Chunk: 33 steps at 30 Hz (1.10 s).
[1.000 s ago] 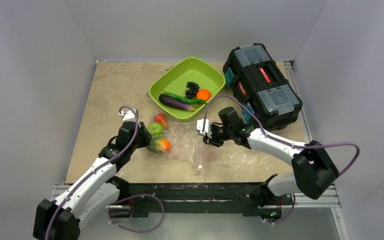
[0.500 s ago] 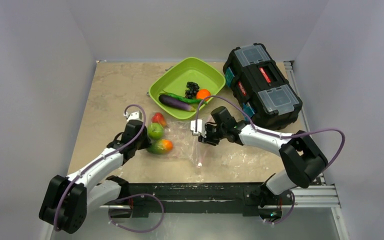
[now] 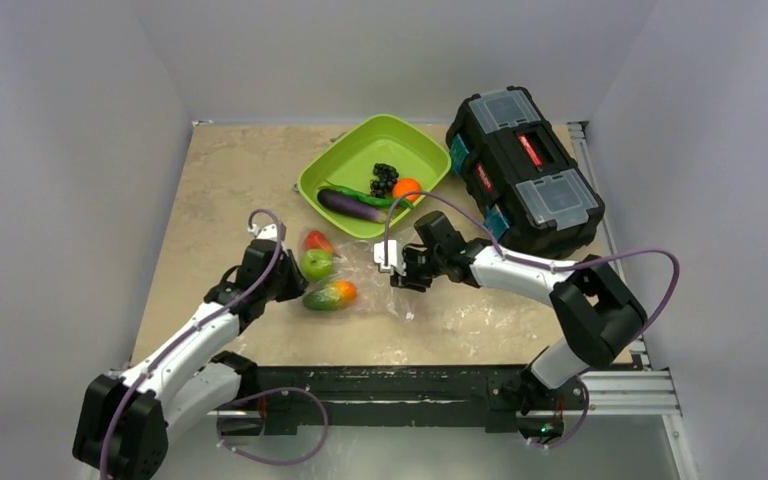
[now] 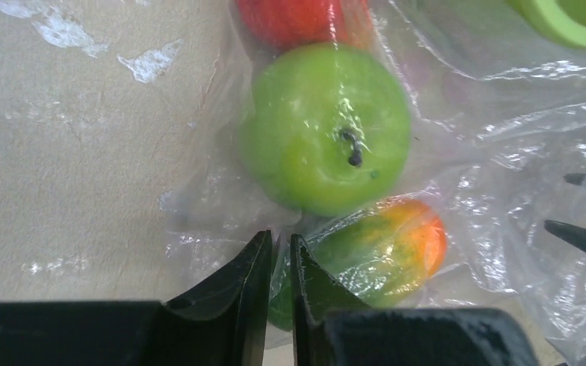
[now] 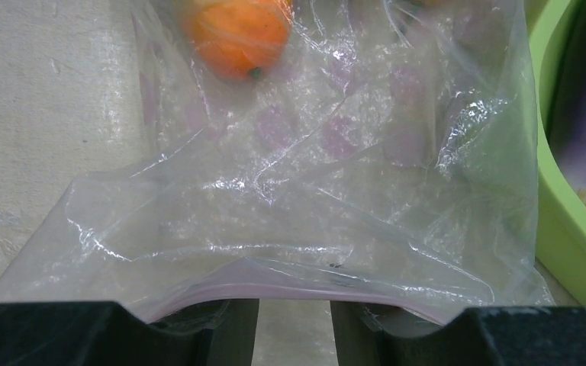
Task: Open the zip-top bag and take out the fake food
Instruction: Pick up the fake fruit from the zipper food storage bag.
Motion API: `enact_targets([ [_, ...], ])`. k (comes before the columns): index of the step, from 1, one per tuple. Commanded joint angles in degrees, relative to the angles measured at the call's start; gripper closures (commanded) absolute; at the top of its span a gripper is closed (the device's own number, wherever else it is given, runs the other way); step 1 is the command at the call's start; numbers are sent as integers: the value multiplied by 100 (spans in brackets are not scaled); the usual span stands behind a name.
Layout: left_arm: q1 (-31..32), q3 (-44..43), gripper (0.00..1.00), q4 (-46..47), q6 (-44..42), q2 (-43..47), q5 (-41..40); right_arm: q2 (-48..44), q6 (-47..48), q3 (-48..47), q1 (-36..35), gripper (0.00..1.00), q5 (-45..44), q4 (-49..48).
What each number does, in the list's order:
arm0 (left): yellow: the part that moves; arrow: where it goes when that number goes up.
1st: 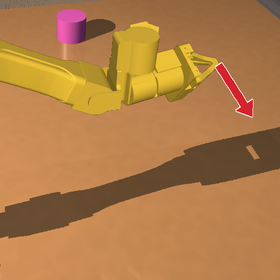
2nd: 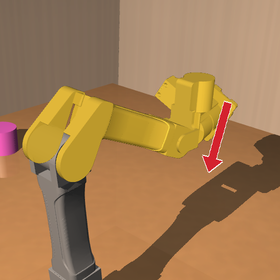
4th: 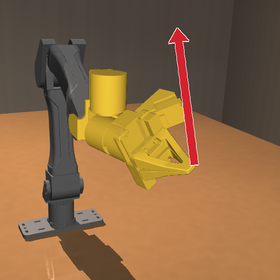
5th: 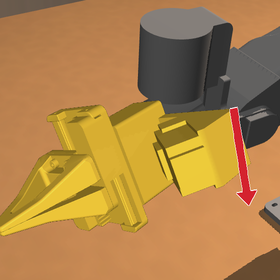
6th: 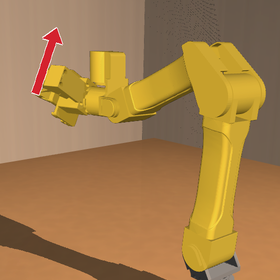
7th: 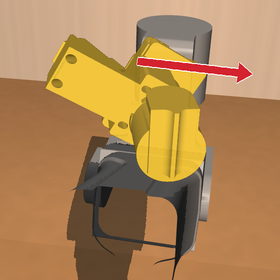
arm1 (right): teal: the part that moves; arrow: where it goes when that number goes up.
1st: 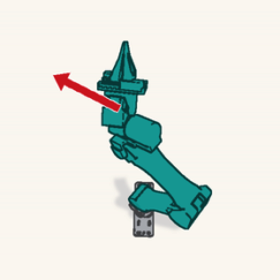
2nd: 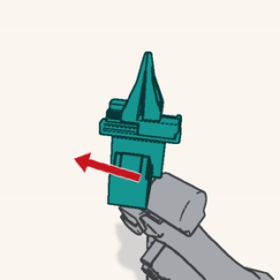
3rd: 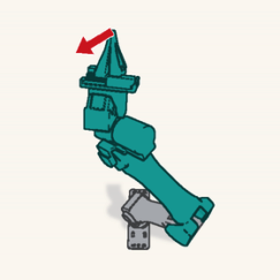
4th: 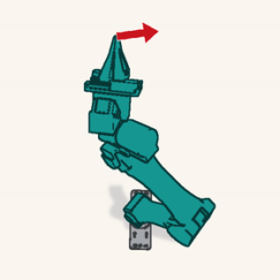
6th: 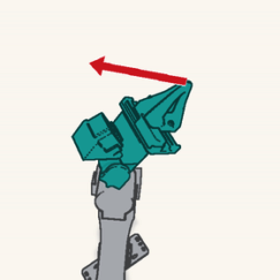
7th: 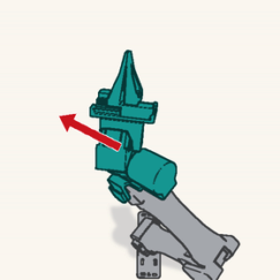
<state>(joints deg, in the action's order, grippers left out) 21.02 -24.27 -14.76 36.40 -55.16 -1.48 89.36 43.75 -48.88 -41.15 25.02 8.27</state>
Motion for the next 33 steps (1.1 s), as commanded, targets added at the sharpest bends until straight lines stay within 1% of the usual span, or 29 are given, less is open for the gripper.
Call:
enact_targets([
  [1,-27,-573,83,-729,-123,644,-132,21,140,-239,-57,62,82,-82],
  [3,-28,-688,79,-1047,-156,847,-127,68,113,-266,-60,62,-14,-86],
  [5,-27,-740,79,-1302,-111,932,-41,120,80,-295,-58,62,-88,-84],
  [7,-27,-731,79,-1561,89,868,-25,152,55,-297,-56,62,-123,-95],
  [8,-27,-741,79,-1752,270,813,-144,152,55,-297,-55,62,-134,-94],
  [11,-19,-659,83,-1936,610,730,-335,173,39,-302,-55,62,-146,-101],
  [12,-19,-617,87,-1883,647,723,-332,189,29,-302,-60,62,-150,-104],
  [13,-19,-613,94,-1877,675,702,-368,199,22,-312,-58,62,-163,-86],
  [14,-19,-620,97,-1894,691,681,-418,209,14,-330,-56,62,-168,-79],
  [16,-14,-647,98,-1882,680,576,-535,217,11,-325,-56,62,-180,-75],
  [19,-19,-669,98,-1663,638,208,-559,235,31,-350,-59,62,-186,-33],
  [24,40,-701,99,-923,571,-919,-128,257,174,-411,-94,60,-75,89],
  [29,498,-847,99,-338,622,-1539,250,276,407,-402,-268,54,-41,181],
  [33,849,-1118,99,-186,708,-1902,299,332,476,-429,-413,49,-101,244],
])
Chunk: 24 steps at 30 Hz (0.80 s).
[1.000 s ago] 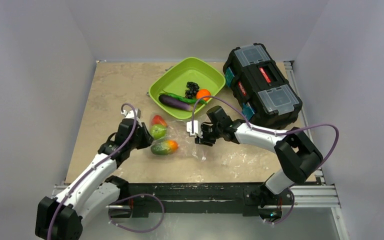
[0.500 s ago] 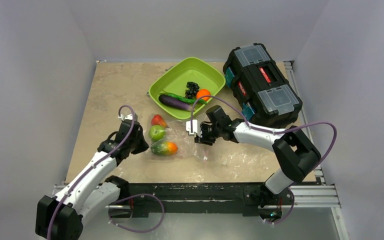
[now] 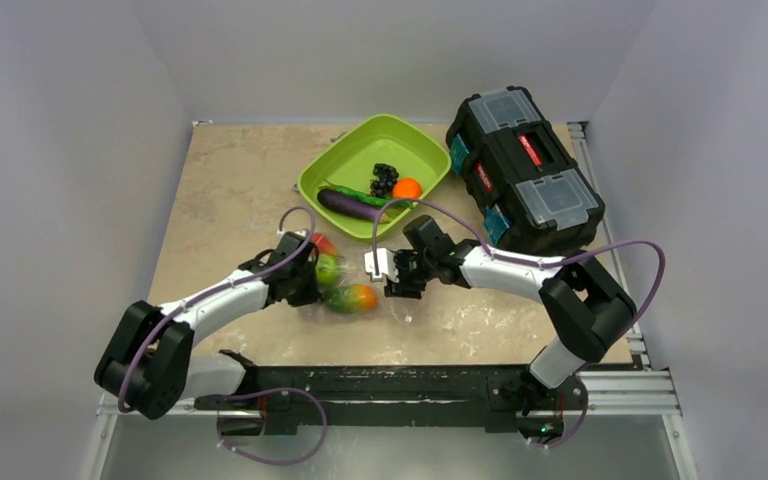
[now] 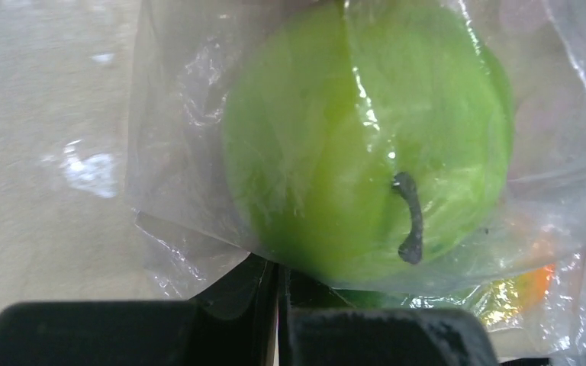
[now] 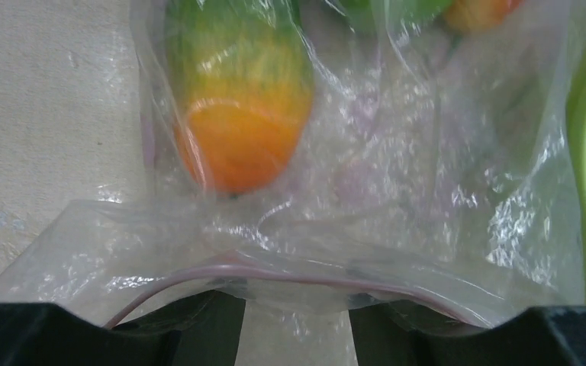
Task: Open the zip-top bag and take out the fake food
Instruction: Pick up the fake fruit from the zipper food storage bag.
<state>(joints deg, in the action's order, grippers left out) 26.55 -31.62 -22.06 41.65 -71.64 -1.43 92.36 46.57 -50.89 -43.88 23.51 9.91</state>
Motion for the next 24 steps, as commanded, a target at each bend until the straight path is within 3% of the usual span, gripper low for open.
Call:
enact_targets([
  [1,352,-450,99,584,198,-327,327,33,188,-222,-142,48,29,66],
  [8,571,-674,98,751,230,-700,502,7,159,-195,-144,38,89,69],
  [16,554,-358,92,242,164,278,-249,-602,324,-34,143,23,1474,383],
  [21,553,-369,88,-300,-62,830,-308,-497,154,-12,168,23,1068,218],
  [24,549,-375,78,-658,-210,1231,-300,-435,15,-32,229,24,904,146],
])
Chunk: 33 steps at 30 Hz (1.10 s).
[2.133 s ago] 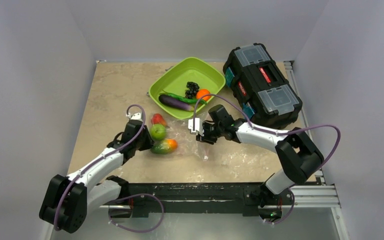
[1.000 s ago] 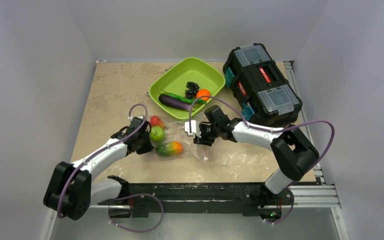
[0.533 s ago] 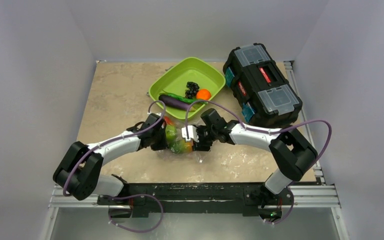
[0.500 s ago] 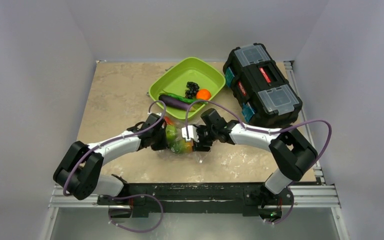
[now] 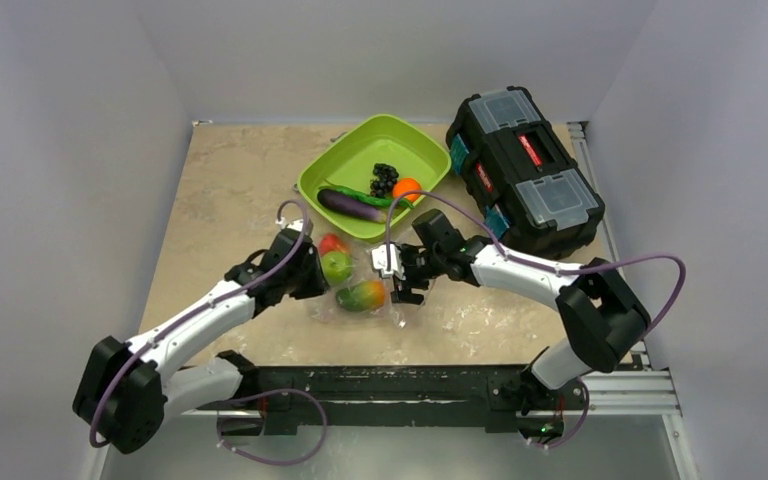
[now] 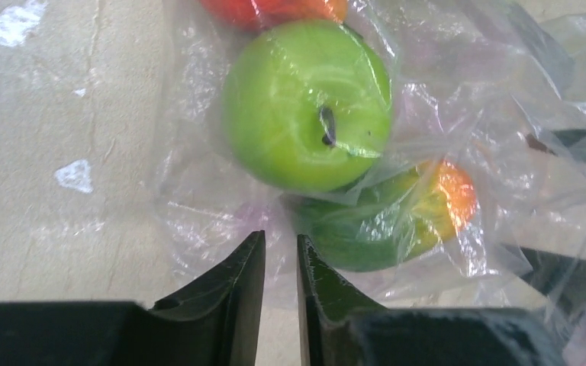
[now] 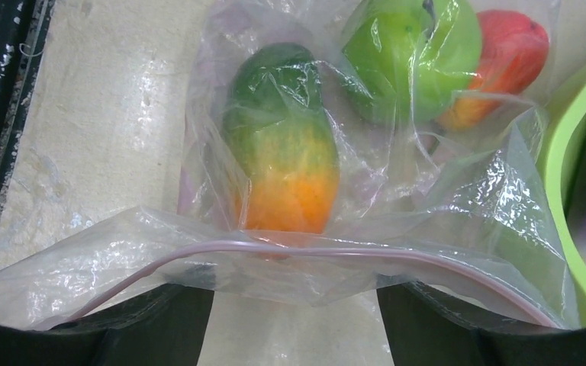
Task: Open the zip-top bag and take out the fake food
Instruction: Pick up the fake fruit from the zipper food storage bag.
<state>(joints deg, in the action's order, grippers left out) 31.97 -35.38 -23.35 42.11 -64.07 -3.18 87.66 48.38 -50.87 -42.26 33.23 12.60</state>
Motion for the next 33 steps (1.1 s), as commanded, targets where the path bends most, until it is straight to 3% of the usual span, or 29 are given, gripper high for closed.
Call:
enact_targets([
  [1,8,-10,77,-615,-302,591,-68,54,-181,-36,74,24,-154,-143],
  [6,16,168,78,96,-398,790,1042,130,-237,-89,95,27,-292,-119],
  [12,105,31,100,615,-378,-133,1488,249,-254,-151,96,30,-420,-25],
  [19,209,-175,100,510,-494,-879,1311,306,-258,-202,89,30,-501,28],
  [33,600,-1257,100,841,-492,-2390,1506,436,-181,-215,47,16,-748,76],
])
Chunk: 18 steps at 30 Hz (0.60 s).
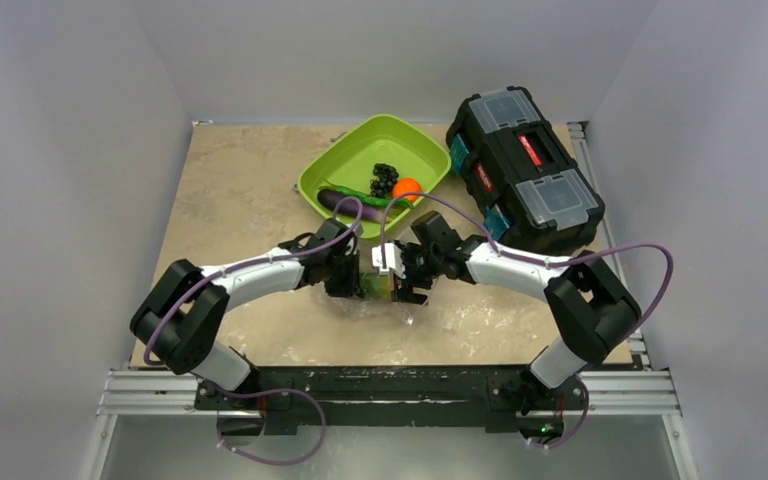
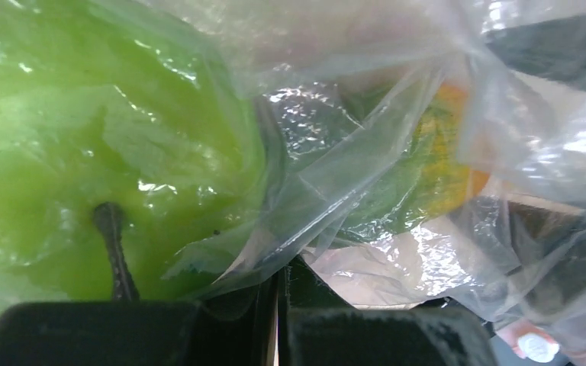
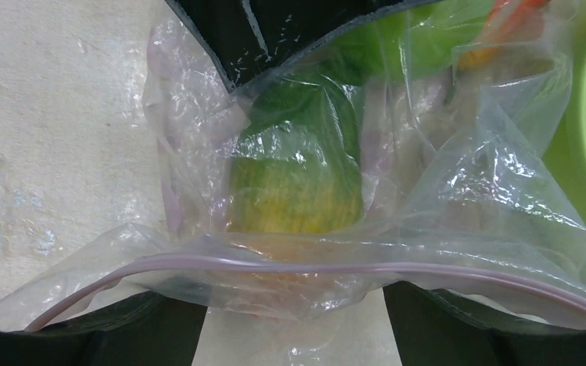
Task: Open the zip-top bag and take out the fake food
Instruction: Pick up the fake fruit from the zipper food storage bag.
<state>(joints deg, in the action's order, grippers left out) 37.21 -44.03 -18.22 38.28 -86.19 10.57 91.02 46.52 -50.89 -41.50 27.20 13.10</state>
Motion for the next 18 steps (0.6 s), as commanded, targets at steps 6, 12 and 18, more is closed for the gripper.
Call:
enact_targets([
  [6,76,-366,100,353,-152,-182,25,147,107,-322,-19,14,-340,142],
  [12,38,-128,100,172,-263,97,-301,10,277,-617,498,14,221,745],
  [18,35,-28,100,60,-302,379,-334,-75,492,-462,704,17,6,826],
])
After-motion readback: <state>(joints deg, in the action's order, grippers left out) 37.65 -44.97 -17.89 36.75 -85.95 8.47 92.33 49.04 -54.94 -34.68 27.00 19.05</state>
